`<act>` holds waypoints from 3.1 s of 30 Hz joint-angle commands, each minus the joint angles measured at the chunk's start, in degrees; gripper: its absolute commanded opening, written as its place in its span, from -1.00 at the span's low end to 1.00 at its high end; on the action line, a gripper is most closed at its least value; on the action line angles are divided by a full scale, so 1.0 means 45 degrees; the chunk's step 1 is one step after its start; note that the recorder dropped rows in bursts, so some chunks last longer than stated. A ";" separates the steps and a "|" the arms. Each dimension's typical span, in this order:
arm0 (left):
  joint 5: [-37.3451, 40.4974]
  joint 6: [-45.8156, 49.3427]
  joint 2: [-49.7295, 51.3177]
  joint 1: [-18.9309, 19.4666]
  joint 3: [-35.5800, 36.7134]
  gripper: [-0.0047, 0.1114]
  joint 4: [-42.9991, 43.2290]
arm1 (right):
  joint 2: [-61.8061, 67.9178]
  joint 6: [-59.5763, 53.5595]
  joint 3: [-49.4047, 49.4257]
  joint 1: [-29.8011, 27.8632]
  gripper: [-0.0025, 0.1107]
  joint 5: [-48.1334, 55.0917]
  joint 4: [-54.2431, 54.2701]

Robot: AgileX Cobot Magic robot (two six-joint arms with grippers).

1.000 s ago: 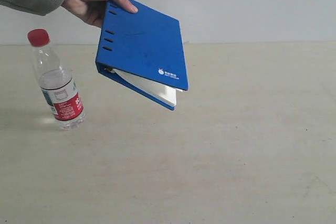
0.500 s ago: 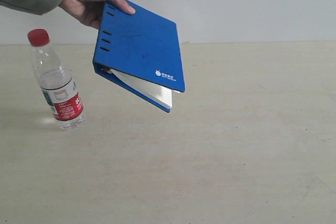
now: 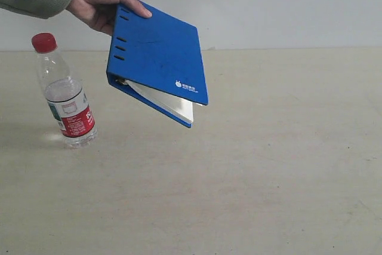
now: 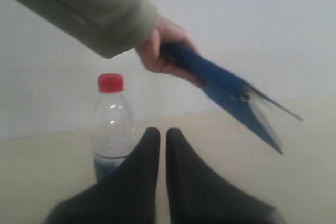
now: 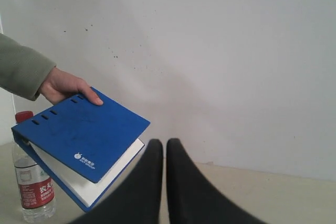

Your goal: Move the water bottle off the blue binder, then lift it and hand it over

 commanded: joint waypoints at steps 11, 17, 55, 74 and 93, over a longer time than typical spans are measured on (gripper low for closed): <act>0.3326 0.0033 -0.0065 0.5074 0.0055 -0.84 0.1388 | -0.0052 0.0068 0.0027 0.0024 -0.96 -0.0007 0.0036; 0.3390 -0.0077 -0.0065 0.5428 0.0055 -0.84 0.1396 | -0.0052 0.0068 0.0027 0.0024 -0.96 -0.0007 0.0036; 0.3539 -0.0077 -0.0065 0.5424 0.0055 -0.84 0.1303 | -0.0052 0.0068 0.0027 0.0024 -0.96 -0.0007 0.0036; 0.3519 -0.0077 -0.0065 0.5424 0.0055 -0.84 0.1303 | -0.0052 0.2222 0.0447 -0.1525 -0.96 0.2170 -0.5519; 0.3490 -0.0077 -0.0065 0.5424 0.0055 -0.84 0.1303 | -0.0052 0.6983 0.0447 -0.6456 -0.96 0.5880 -0.8155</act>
